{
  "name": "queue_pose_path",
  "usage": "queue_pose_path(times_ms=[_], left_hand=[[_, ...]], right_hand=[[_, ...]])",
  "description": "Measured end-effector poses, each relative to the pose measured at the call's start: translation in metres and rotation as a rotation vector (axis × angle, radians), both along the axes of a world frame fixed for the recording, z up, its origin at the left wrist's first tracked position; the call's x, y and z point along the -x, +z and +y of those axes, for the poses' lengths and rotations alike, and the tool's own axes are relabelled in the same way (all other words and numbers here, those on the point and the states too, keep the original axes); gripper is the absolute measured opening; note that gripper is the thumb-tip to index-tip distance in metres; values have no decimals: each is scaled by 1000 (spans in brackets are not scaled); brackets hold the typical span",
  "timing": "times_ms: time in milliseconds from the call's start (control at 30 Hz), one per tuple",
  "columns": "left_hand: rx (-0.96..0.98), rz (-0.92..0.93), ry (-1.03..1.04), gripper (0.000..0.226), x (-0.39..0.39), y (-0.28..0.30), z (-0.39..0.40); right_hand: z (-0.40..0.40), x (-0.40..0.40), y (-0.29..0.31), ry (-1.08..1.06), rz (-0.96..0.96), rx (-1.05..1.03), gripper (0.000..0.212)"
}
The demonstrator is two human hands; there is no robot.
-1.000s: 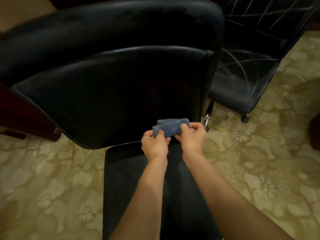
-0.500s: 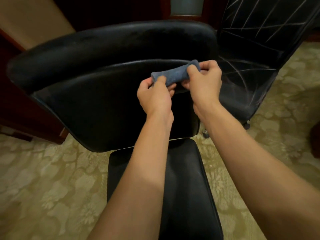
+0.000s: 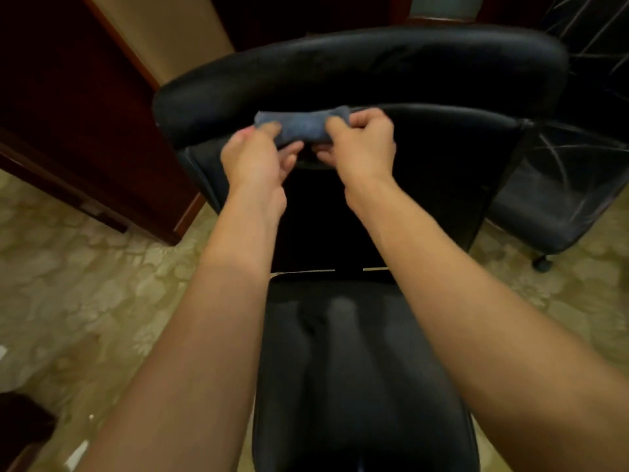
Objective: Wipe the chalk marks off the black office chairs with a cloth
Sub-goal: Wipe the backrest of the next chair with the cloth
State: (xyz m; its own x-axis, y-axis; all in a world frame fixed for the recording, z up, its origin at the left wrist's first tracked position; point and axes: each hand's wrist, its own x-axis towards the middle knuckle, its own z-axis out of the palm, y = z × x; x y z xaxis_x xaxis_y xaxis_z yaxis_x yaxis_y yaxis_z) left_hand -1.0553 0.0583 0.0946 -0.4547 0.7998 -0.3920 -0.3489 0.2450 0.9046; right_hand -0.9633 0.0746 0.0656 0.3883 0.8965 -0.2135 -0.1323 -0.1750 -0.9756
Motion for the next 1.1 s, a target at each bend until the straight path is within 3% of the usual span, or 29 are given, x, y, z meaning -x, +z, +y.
queue_pose_path(times_ms=[100,200,433,533,767,967,1100], left_hand=[[-63,186,-63,10,9,-16,-5],[-79,386,-100,10,18,-69,-25],[387,124,-114,9,58,-177,-77],[416,38,-32,9,83,-187,-83],[286,36,33,10,129,-160,-45],[-31,48,-28,8,134,-74,9],[-90,136,-104,3,128,-44,32]], right_hand=[[-5,5,-9,-49,-110,-22,16],[-30,15,-49,-72,-134,47,18],[-80,53,-139,-29,-87,485,20],[-84,80,-151,14,-93,542,18],[-54,132,-125,-32,-131,465,12],[-9,128,-36,-85,-190,166,13],[2,123,-5,-108,-233,108,6]])
